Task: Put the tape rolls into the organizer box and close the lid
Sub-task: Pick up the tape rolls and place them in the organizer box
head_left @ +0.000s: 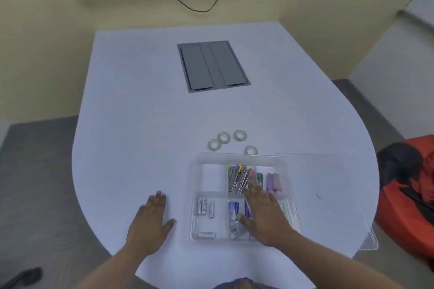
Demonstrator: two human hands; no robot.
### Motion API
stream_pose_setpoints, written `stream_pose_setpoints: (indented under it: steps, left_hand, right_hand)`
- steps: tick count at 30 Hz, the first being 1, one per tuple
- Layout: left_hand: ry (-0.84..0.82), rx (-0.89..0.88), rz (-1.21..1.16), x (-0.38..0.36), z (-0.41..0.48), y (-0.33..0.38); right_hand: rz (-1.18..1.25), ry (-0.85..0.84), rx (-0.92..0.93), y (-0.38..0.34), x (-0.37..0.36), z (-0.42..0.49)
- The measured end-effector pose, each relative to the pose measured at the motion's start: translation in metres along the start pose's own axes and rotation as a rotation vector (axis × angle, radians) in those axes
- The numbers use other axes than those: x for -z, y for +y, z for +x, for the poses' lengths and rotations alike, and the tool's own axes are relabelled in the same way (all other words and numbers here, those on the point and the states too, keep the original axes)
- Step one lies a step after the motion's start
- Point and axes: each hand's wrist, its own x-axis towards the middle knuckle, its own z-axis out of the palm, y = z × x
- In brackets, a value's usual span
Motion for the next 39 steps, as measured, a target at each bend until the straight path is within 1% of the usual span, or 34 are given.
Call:
stream_pose_setpoints:
  steps: [2,3,5,8,16,19,21,24,26,28,30,32,36,39]
  left_hand:
    - [0.036,0.0,-0.01,-0.007,-0.002,-0.006]
    - [0.054,0.006,0.011,-0.012,0.0,-0.009]
    - [0.089,0.015,-0.026,-0.015,0.005,-0.01]
    - [0.093,-0.033,-0.037,-0.009,0.013,-0.013]
    - [0.066,-0.097,-0.035,0.017,0.056,-0.022]
    - [0.102,-0.107,-0.073,0.025,0.079,-0.018]
    - [0.132,-0.093,-0.095,0.029,0.093,-0.01]
    - [0.084,-0.026,-0.112,0.029,0.108,0.004]
    - [0.034,0.034,-0.128,0.025,0.114,0.011]
    - [-0.014,0.058,-0.104,0.02,0.118,0.014]
    - [-0.042,0.07,-0.065,0.015,0.12,0.013]
    - [-0.071,0.079,-0.055,0.012,0.124,0.01]
    - [-0.088,0.072,-0.039,0.009,0.124,0.008]
    - [-0.096,0.075,-0.045,0.008,0.124,0.007]
  right_hand:
    - [0.01,-0.019,-0.008,-0.001,-0.006,-0.003]
    - [-0.003,-0.013,-0.022,0.0,-0.009,-0.006]
    - [-0.006,0.009,-0.035,0.0,-0.015,-0.008]
    - [-0.033,-0.001,-0.07,-0.004,-0.014,-0.006]
    - [0.032,0.05,-0.185,-0.02,-0.016,-0.002]
    - [0.081,0.081,-0.175,-0.021,-0.013,0.006]
    - [0.121,0.124,-0.133,-0.018,-0.004,0.016]
    - [0.186,0.16,-0.088,-0.01,0.018,0.037]
    - [0.251,0.212,-0.114,-0.002,0.037,0.057]
    - [0.309,0.272,-0.162,0.006,0.056,0.08]
    - [0.357,0.296,-0.21,0.016,0.073,0.106]
    - [0.356,0.271,-0.239,0.027,0.083,0.134]
    - [0.258,0.05,-0.41,0.047,0.091,0.179]
    - [0.209,-0.054,-0.526,0.054,0.083,0.197]
